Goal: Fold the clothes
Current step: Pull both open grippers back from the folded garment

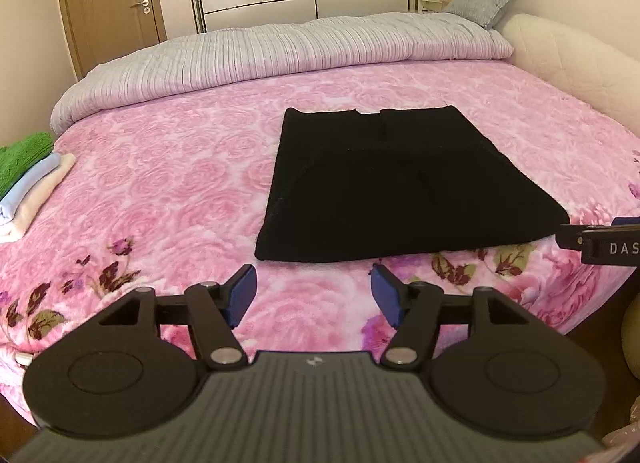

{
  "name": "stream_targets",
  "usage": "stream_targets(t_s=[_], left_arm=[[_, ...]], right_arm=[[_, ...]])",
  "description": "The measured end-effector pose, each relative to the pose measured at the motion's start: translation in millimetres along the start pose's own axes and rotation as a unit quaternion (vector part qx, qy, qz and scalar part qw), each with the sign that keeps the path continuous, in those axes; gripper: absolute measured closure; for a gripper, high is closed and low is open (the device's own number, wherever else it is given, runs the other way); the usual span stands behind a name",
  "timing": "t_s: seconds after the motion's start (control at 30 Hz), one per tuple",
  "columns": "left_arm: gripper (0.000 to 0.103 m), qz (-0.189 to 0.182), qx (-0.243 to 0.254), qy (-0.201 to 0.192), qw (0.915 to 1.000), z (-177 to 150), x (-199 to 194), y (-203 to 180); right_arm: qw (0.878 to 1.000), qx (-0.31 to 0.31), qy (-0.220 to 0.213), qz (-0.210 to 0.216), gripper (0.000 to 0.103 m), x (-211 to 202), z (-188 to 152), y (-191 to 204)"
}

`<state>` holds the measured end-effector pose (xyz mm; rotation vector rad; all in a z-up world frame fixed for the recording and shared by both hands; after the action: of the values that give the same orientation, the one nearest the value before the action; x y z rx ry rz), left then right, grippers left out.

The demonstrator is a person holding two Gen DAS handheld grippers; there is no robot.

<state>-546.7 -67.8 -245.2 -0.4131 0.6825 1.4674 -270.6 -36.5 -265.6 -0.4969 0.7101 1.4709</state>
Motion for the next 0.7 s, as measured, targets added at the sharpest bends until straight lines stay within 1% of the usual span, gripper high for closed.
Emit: stream_targets(t_s=[0.3,0.53,0.7], left_arm=[[0.041,-0.019,-0.008,-0.005,0.9998,-6,3,6],[0.040,-0.027,-0.019,-0.006,0.9994,-8,9,11],[0.040,-0.034,-0.016,-0.005,0.9993,-6,17,8]], right_arm=[[1.000,-0.007,0.000,-0.015,0.015,-4,-3,5],[1.000,-0.022,-0.001,-0.019,0.015,-4,-1,11],[1.000,-0.020,0.003,-0.020,0.015,-1,-1,9]])
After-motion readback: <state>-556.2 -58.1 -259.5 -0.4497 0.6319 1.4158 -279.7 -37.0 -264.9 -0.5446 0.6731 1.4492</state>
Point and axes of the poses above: each gripper's, at about its wrist camera, not at the fingertips, and x roughly the way its jaws point, y to its left, z to its top, the point moved 10 cm from there along x, roughly the way its jaws point, and after that the axes turned 5 degrees about x, right-handed, at the moved point
